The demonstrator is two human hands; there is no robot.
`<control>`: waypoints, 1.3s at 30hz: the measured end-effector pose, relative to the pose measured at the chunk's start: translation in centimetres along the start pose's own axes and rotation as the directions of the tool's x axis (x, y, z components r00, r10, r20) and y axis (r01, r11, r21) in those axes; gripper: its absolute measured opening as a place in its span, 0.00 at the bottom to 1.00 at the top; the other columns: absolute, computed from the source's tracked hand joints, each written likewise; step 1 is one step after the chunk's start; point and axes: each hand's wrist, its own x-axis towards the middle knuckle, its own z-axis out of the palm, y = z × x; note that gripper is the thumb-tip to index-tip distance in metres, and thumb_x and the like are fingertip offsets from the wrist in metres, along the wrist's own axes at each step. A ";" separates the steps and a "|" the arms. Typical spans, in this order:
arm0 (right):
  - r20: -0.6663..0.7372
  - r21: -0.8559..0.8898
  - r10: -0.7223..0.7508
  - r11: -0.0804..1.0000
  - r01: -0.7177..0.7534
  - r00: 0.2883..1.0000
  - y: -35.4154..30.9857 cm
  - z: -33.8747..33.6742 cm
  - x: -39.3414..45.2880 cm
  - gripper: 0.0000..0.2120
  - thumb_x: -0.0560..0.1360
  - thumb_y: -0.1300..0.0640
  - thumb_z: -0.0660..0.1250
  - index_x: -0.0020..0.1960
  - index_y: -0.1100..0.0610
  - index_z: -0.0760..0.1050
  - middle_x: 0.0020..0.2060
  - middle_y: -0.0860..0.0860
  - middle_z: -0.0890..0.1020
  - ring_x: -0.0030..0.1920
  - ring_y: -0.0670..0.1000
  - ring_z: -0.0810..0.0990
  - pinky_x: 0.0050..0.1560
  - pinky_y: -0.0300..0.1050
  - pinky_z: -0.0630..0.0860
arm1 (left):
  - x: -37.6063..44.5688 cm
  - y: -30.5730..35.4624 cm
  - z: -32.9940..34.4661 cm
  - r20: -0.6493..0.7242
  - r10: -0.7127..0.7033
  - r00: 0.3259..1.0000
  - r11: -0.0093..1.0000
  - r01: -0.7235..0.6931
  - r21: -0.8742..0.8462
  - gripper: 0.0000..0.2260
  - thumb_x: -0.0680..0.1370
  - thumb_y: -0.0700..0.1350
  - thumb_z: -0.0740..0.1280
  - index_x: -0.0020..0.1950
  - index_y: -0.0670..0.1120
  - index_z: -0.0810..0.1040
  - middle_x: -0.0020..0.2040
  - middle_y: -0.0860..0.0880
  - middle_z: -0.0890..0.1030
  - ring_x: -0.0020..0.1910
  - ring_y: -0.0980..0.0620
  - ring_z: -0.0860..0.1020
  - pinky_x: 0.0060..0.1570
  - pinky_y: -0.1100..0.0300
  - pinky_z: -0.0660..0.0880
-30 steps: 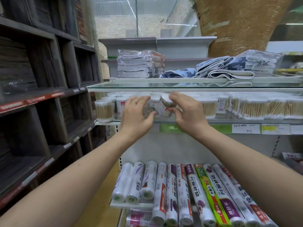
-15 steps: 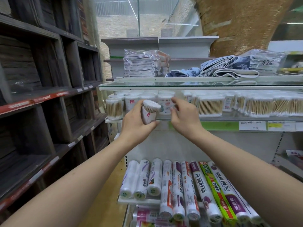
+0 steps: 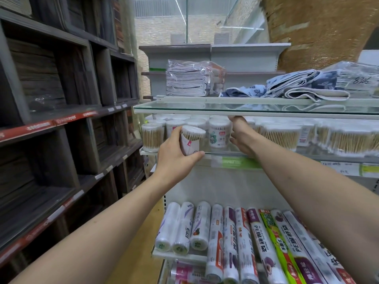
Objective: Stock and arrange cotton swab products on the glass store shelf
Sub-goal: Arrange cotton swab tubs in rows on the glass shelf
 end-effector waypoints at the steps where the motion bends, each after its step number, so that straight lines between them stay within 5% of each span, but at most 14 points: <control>1: 0.003 0.015 0.017 1.000 -0.017 1.000 0.1 0.1 0.3 0.20 0.83 0.50 0.52 0.70 0.56 0.72 0.71 0.57 0.74 0.68 0.57 0.73 0.73 0.56 0.66 | 0.1 -0.1 0.0 0.000 -0.014 1.000 1.000 0.014 0.000 0.36 0.70 0.56 0.78 0.74 0.50 0.67 0.61 0.52 0.80 0.60 0.49 0.78 0.61 0.50 0.76; 5: -0.027 0.010 0.020 1.000 -0.019 0.999 0.5 0.1 1.0 0.19 0.82 0.48 0.55 0.66 0.58 0.74 0.61 0.57 0.80 0.61 0.57 0.79 0.68 0.56 0.72 | 0.3 -0.3 0.1 0.009 -0.060 0.998 0.998 0.060 -0.021 0.43 0.68 0.59 0.77 0.78 0.51 0.63 0.70 0.50 0.75 0.68 0.48 0.74 0.68 0.47 0.72; 12: 0.102 -0.057 -0.016 0.998 0.022 0.995 0.8 -0.2 0.6 0.25 0.80 0.42 0.63 0.70 0.56 0.71 0.66 0.56 0.78 0.66 0.56 0.76 0.73 0.55 0.66 | 0.3 -0.5 0.1 0.000 -0.074 0.997 0.996 0.074 -0.040 0.42 0.72 0.53 0.78 0.80 0.49 0.61 0.74 0.50 0.71 0.72 0.49 0.70 0.71 0.52 0.68; 16: 0.191 -0.253 -0.066 0.961 0.114 0.979 1.1 -0.9 -0.1 0.32 0.62 0.34 0.79 0.58 0.53 0.81 0.57 0.51 0.84 0.61 0.52 0.80 0.71 0.53 0.69 | 0.4 -0.4 0.3 0.006 -0.073 0.997 0.996 0.074 -0.053 0.43 0.72 0.53 0.78 0.80 0.49 0.60 0.75 0.50 0.70 0.73 0.49 0.69 0.71 0.54 0.67; 18: 0.152 -0.342 -0.115 0.926 0.161 0.982 1.5 -1.2 0.2 0.26 0.60 0.43 0.84 0.52 0.54 0.81 0.52 0.51 0.86 0.57 0.53 0.83 0.66 0.55 0.74 | 0.3 -0.4 0.5 0.009 -0.071 0.997 0.996 0.071 -0.054 0.42 0.71 0.54 0.78 0.80 0.49 0.61 0.74 0.50 0.71 0.72 0.49 0.70 0.71 0.53 0.67; 22: 0.103 -0.332 -0.189 0.919 0.213 0.977 1.5 -1.2 -0.7 0.16 0.67 0.60 0.80 0.47 0.52 0.75 0.46 0.52 0.85 0.51 0.53 0.84 0.62 0.56 0.78 | 0.1 -0.3 0.7 0.020 -0.088 0.996 0.994 0.089 -0.061 0.43 0.69 0.56 0.79 0.79 0.51 0.62 0.72 0.50 0.74 0.71 0.48 0.72 0.71 0.46 0.69; 26: 0.038 -0.413 -0.247 0.879 0.240 0.968 1.2 -0.7 -2.3 0.19 0.70 0.54 0.79 0.50 0.52 0.68 0.44 0.48 0.78 0.53 0.53 0.79 0.61 0.50 0.75 | -0.4 -0.4 0.4 0.020 -0.098 0.995 0.993 0.099 -0.059 0.44 0.62 0.66 0.74 0.75 0.54 0.66 0.66 0.52 0.78 0.65 0.49 0.77 0.66 0.45 0.74; 31: -0.061 -0.658 -0.442 0.692 0.297 0.895 1.5 1.1 -3.0 0.28 0.68 0.42 0.77 0.59 0.56 0.72 0.53 0.54 0.78 0.53 0.56 0.77 0.54 0.46 0.74 | -1.4 -1.2 -0.5 -0.007 -0.078 0.997 0.993 0.077 -0.088 0.31 0.67 0.53 0.79 0.67 0.54 0.72 0.54 0.57 0.82 0.54 0.55 0.80 0.58 0.48 0.78; 34: -0.095 -0.732 -0.522 0.614 0.296 0.848 1.9 2.2 -3.5 0.31 0.71 0.42 0.73 0.66 0.57 0.70 0.62 0.59 0.74 0.63 0.61 0.72 0.61 0.51 0.70 | -1.8 -1.3 -1.0 -0.022 -0.067 0.998 0.994 0.065 -0.091 0.30 0.66 0.54 0.79 0.66 0.56 0.73 0.54 0.57 0.82 0.53 0.55 0.81 0.57 0.48 0.78; 39: -0.059 -0.752 -0.675 0.514 0.412 0.735 2.8 3.7 -5.2 0.21 0.74 0.47 0.71 0.64 0.54 0.76 0.59 0.54 0.79 0.62 0.56 0.74 0.61 0.48 0.68 | -2.2 -1.1 -1.4 -0.014 -0.042 0.999 0.995 0.041 -0.090 0.31 0.67 0.55 0.78 0.66 0.54 0.72 0.53 0.55 0.82 0.53 0.54 0.80 0.55 0.48 0.79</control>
